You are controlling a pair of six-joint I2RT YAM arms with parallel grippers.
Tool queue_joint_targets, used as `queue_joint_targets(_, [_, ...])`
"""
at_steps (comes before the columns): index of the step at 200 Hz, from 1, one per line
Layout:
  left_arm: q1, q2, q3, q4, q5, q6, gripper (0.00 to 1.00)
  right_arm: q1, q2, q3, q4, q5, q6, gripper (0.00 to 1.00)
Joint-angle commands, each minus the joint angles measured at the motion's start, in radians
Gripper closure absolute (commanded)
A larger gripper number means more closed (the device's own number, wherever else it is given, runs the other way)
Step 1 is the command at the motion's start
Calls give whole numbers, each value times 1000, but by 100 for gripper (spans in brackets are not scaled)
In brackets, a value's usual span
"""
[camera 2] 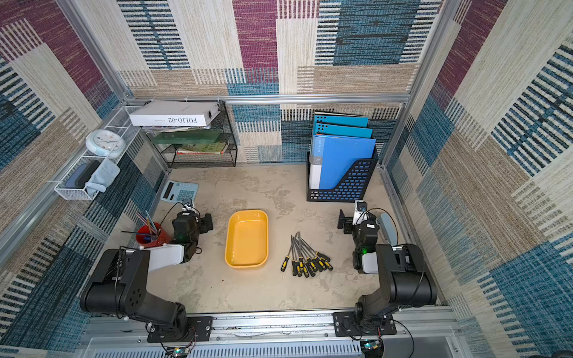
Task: Put the file tool into the storage box
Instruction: Pick up the file tool from the center of the board.
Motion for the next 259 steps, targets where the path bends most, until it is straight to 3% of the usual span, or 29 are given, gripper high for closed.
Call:
queue_joint_targets(1, [1, 0, 4, 26, 5, 8, 1, 0, -1, -2, 43, 0, -2, 1])
queue_joint_targets(134, [1, -2, 2, 26, 7, 9, 0, 0, 6, 14, 26, -4, -2, 1])
queue_joint_targets(154, [0, -10, 6, 28, 13, 20, 6, -1, -20, -1, 36, -1, 3, 1])
queue_joint_targets(166, [0, -48, 88, -158, 32, 26, 11, -1, -60, 73, -121, 9, -2, 1])
queue_joint_targets(189, [-2, -163, 171, -360, 15, 1, 11, 1, -111, 345, -706, 33, 66, 1])
queue_joint_targets(206, [-12, -294, 221, -521, 33, -50, 9, 33, -183, 428, -923, 15, 139, 3])
queue_joint_targets(232, [-73, -439, 395, -971, 50, -190, 4, 139, -355, 538, -1214, 8, 296, 3])
queue_joint_targets(241, [-102, -476, 460, -1127, 100, -236, 2, 192, -397, 598, -1347, 3, 374, 4])
queue_joint_targets(259, [-138, -543, 531, -1337, 324, -294, 1, 291, -471, 672, -1586, -8, 604, 7])
